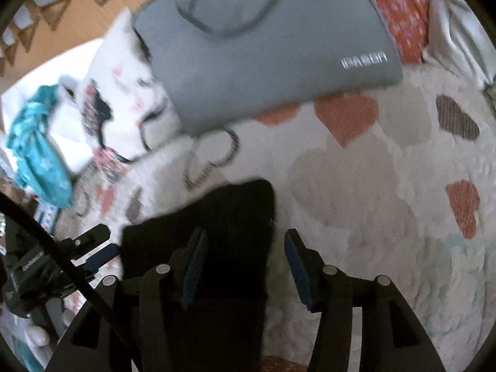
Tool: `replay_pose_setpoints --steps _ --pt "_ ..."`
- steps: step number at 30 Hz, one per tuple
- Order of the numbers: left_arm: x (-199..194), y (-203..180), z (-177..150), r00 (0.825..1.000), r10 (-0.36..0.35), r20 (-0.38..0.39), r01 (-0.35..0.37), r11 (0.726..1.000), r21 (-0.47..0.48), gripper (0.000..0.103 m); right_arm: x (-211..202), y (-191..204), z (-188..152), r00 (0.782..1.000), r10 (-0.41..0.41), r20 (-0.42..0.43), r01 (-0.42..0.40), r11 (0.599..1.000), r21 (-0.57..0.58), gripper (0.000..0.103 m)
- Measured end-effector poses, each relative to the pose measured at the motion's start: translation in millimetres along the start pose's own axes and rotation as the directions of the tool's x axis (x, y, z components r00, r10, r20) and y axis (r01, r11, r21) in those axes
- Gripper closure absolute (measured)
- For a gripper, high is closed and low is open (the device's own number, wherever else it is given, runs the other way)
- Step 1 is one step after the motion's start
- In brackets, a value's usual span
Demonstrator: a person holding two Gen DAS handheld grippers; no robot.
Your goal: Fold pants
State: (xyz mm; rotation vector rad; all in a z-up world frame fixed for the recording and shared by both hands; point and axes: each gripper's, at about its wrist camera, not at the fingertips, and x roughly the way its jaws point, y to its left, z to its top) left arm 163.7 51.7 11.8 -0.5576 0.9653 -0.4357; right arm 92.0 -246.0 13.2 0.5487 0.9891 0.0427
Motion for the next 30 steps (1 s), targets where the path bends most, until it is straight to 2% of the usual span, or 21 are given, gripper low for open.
replay_pose_setpoints --steps 3,5,8,12,15,18,20,22,26,28,30 --pt "10 -10 -1 0.999 -0.04 -0.005 0.04 0.999 0.033 0.042 -3 9 2 0.994 0.105 0.013 -0.105 0.994 -0.014 0.047" --pt "25 -11 -3 1.0 -0.004 -0.021 0.005 0.999 0.042 0.042 6 11 2 0.988 0.154 -0.018 -0.154 0.988 -0.012 0.047" --pt "49 4 -4 0.997 0.057 -0.058 -0.057 0.998 0.0 0.042 27 6 0 0.987 0.152 -0.052 -0.152 0.988 0.02 0.047" --pt "67 19 -4 0.994 0.057 -0.094 -0.06 0.998 -0.033 0.042 48 -16 -2 0.979 0.189 -0.08 -0.178 0.976 0.126 0.047" --pt "62 12 -2 0.993 0.073 -0.098 -0.075 0.997 -0.023 0.042 41 -8 1 0.982 0.173 -0.071 -0.165 0.98 0.109 0.047" --pt "41 -2 -3 0.993 0.099 -0.07 -0.099 0.995 0.0 0.042 22 15 -1 0.991 0.119 -0.062 -0.119 0.993 0.008 0.047" --pt "21 -8 -9 0.994 0.098 -0.047 -0.098 0.995 0.015 0.042 5 31 -7 0.99 0.119 -0.068 -0.122 0.992 -0.042 0.047" --pt "5 -10 -20 0.994 0.099 -0.041 -0.098 0.995 0.029 0.042 -10 41 -17 0.983 0.151 -0.1 -0.157 0.986 -0.052 0.047" --pt "-8 -2 -43 0.988 0.133 -0.072 -0.13 0.991 0.043 0.042 -29 45 -50 0.953 0.231 -0.197 -0.24 0.971 -0.018 0.047" --pt "-4 5 -51 0.98 0.168 -0.102 -0.163 0.985 0.059 0.042 -22 40 -62 0.942 0.233 -0.243 -0.235 0.972 0.021 0.047" --pt "4 10 -61 0.967 0.225 -0.122 -0.215 0.973 0.086 0.042 -13 31 -70 0.945 0.206 -0.253 -0.201 0.978 0.046 0.047"
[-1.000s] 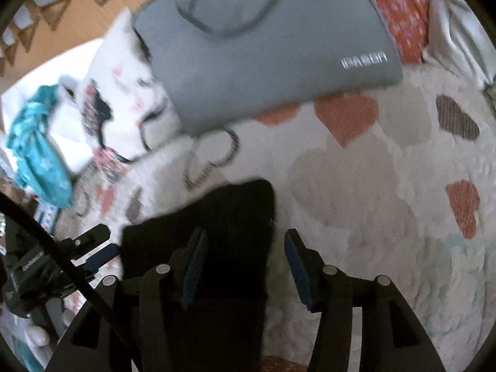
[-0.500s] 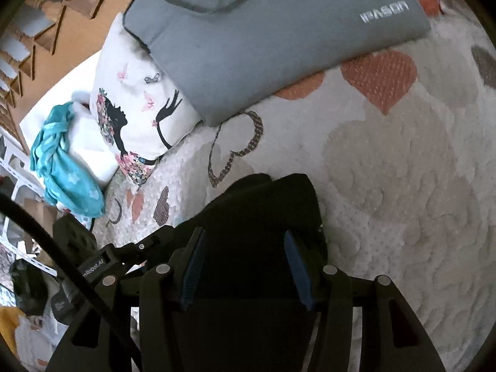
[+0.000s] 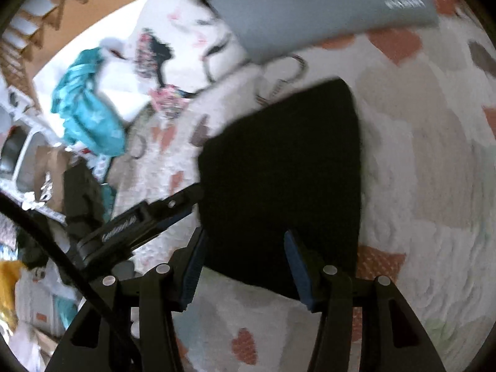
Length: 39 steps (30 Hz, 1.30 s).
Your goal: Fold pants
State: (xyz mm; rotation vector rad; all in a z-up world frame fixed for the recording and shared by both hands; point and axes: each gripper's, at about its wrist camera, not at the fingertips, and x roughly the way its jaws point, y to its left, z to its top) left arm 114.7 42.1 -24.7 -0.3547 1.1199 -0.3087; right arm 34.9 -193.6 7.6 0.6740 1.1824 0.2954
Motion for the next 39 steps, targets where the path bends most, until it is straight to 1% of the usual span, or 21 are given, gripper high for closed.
replay_pose_setpoints --steps 1,3,5,7,10,11,13,14,16,17,20,22,24,25,26,28,29,31,32,35,39 --pt "5 2 -4 1.0 0.014 -0.019 -0.013 1.0 0.01 0.042 7 -8 -2 1.0 -0.004 -0.018 0.005 1.0 0.03 0.047" --pt "11 4 -11 0.999 0.023 -0.045 -0.022 1.0 0.013 0.042 10 -21 -2 0.999 0.037 -0.024 -0.035 0.995 0.09 0.047" --pt "2 3 -12 0.999 0.027 -0.026 -0.027 1.0 0.016 0.042 0 -23 0 0.997 0.08 0.002 -0.079 0.99 0.116 0.047" --pt "-16 -1 -14 0.999 0.03 0.021 -0.031 0.999 0.036 0.042 -18 -16 -2 0.995 0.083 0.047 -0.087 0.992 0.089 0.047" --pt "-50 -10 -22 0.99 0.056 0.13 -0.068 0.994 0.087 0.042 -39 -2 -12 0.995 0.031 0.092 -0.034 0.999 0.028 0.047" --pt "-63 -14 -28 0.981 0.078 0.178 -0.097 0.99 0.103 0.042 -45 3 -17 0.994 0.005 0.11 -0.005 1.0 0.007 0.047" --pt "-87 -22 -43 0.951 0.128 0.282 -0.173 0.975 0.142 0.042 -55 10 -30 0.989 -0.053 0.14 0.057 0.998 -0.018 0.047" --pt "-93 -25 -47 0.94 0.143 0.31 -0.196 0.97 0.146 0.041 -60 13 -38 0.984 -0.082 0.157 0.088 0.996 -0.028 0.047" --pt "-107 -29 -60 0.913 0.168 0.371 -0.237 0.96 0.149 0.028 -65 18 -53 0.972 -0.143 0.185 0.154 0.987 -0.046 0.047" --pt "-114 -30 -69 0.894 0.189 0.406 -0.266 0.953 0.142 0.025 -68 19 -58 0.966 -0.165 0.197 0.179 0.983 -0.051 0.047" --pt "-129 -32 -84 0.848 0.236 0.475 -0.327 0.938 0.117 0.021 -72 24 -77 0.949 -0.222 0.222 0.242 0.968 -0.066 0.047" --pt "-140 -32 -96 0.811 0.269 0.52 -0.367 0.925 0.094 0.011 -74 25 -89 0.94 -0.245 0.236 0.267 0.962 -0.065 0.047" --pt "-146 -31 -104 0.789 0.288 0.542 -0.386 0.92 0.072 0.007 -72 26 -99 0.932 -0.268 0.246 0.291 0.954 -0.065 0.047" --pt "-147 -31 -108 0.783 0.296 0.547 -0.394 0.917 0.068 0.007 -71 27 -104 0.926 -0.285 0.25 0.309 0.949 -0.065 0.046" --pt "-147 -31 -111 0.784 0.299 0.544 -0.396 0.916 0.068 0.007 -69 27 -108 0.919 -0.302 0.254 0.328 0.942 -0.067 0.045" --pt "-143 -30 -114 0.806 0.3 0.511 -0.389 0.918 0.074 0.007 -64 28 -112 0.909 -0.329 0.254 0.359 0.93 -0.079 0.045" --pt "-138 -28 -113 0.827 0.301 0.476 -0.38 0.922 0.078 0.007 -61 29 -113 0.906 -0.338 0.254 0.369 0.926 -0.086 0.045" --pt "-127 -27 -110 0.855 0.307 0.418 -0.375 0.923 0.091 0.007 -57 30 -113 0.899 -0.356 0.256 0.391 0.915 -0.102 0.045" --pt "-122 -28 -111 0.862 0.315 0.397 -0.38 0.92 0.098 0.007 -56 30 -113 0.896 -0.361 0.259 0.398 0.911 -0.106 0.045" --pt "-113 -32 -114 0.869 0.328 0.37 -0.394 0.912 0.118 0.007 -52 30 -112 0.891 -0.372 0.261 0.411 0.905 -0.112 0.043" --pt "-106 -41 -119 0.877 0.314 0.363 -0.39 0.907 0.158 0.007 -47 30 -112 0.883 -0.387 0.264 0.428 0.896 -0.117 0.042"
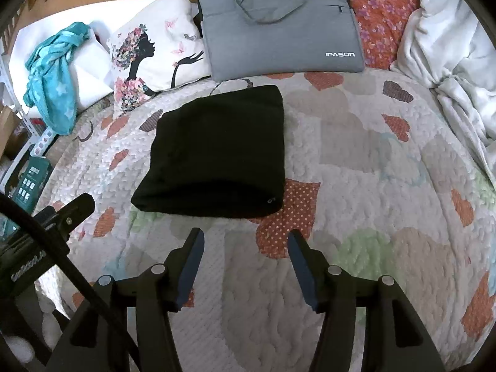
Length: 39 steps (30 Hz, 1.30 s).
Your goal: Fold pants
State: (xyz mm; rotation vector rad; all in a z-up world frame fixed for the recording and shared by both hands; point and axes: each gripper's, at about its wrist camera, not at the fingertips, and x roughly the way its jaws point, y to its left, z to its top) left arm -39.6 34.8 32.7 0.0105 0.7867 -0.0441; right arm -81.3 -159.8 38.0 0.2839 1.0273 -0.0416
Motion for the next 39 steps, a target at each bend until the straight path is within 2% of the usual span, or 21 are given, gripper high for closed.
replay_pose_setpoints --steps 5,39 --pt "1 -9 -1 1.0 -0.011 -0.007 0.012 0.999 0.03 0.007 6 0 1 1.0 0.001 -0.011 -0.001 1.0 0.002 0.042" --pt "15 -8 0 0.997 -0.042 -0.062 0.044 0.999 0.028 0.007 19 -2 0 0.999 0.009 -0.044 -0.008 1.0 0.026 0.041"
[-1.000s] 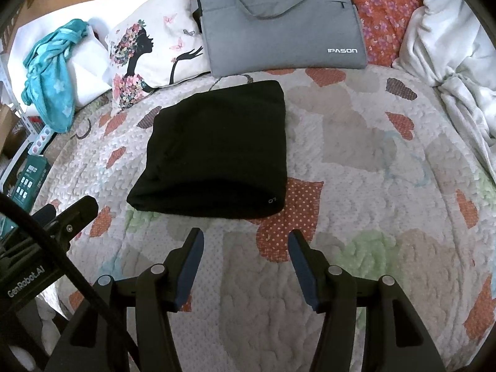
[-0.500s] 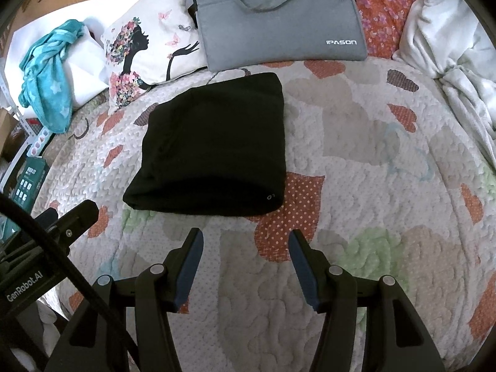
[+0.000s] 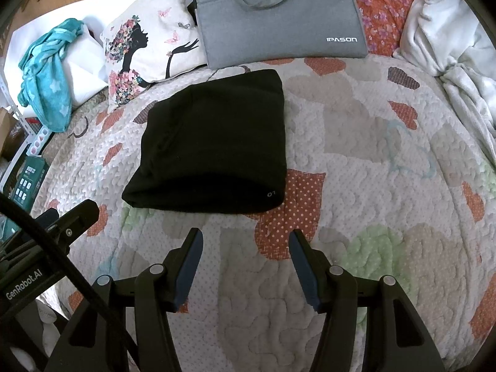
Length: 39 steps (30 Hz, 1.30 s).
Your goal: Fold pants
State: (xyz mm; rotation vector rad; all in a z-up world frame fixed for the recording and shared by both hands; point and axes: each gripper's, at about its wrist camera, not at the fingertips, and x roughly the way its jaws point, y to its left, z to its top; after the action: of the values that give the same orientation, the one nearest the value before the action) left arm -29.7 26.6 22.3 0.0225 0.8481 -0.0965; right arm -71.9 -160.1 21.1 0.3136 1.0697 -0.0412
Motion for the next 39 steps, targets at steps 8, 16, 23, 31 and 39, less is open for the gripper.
replay_pose_setpoints --steps 8,16,23,31,39 --pt "1 -1 0 1.0 0.0 -0.004 0.0 1.0 -0.001 0.007 2 0 -1 1.0 0.004 -0.007 -0.004 1.0 0.004 0.04" --pt "-6 6 1 0.995 0.07 0.064 -0.069 0.998 -0.012 0.007 3 0 -3 1.0 -0.005 -0.007 0.005 1.0 -0.003 0.04" --pt "-46 28 9 0.972 0.1 0.213 -0.076 0.99 -0.119 0.0 -1 1 -3 1.0 -0.015 0.009 0.016 1.0 -0.017 0.04" --pt "-40 26 1 0.969 0.107 0.221 -0.095 0.993 -0.063 0.0 -2 11 -8 0.999 -0.034 0.015 0.035 0.997 -0.072 0.04" --pt "-22 11 -10 0.994 0.063 0.089 -0.066 0.997 0.026 0.0 -4 15 -14 0.998 -0.057 0.023 0.059 0.994 -0.097 0.038"
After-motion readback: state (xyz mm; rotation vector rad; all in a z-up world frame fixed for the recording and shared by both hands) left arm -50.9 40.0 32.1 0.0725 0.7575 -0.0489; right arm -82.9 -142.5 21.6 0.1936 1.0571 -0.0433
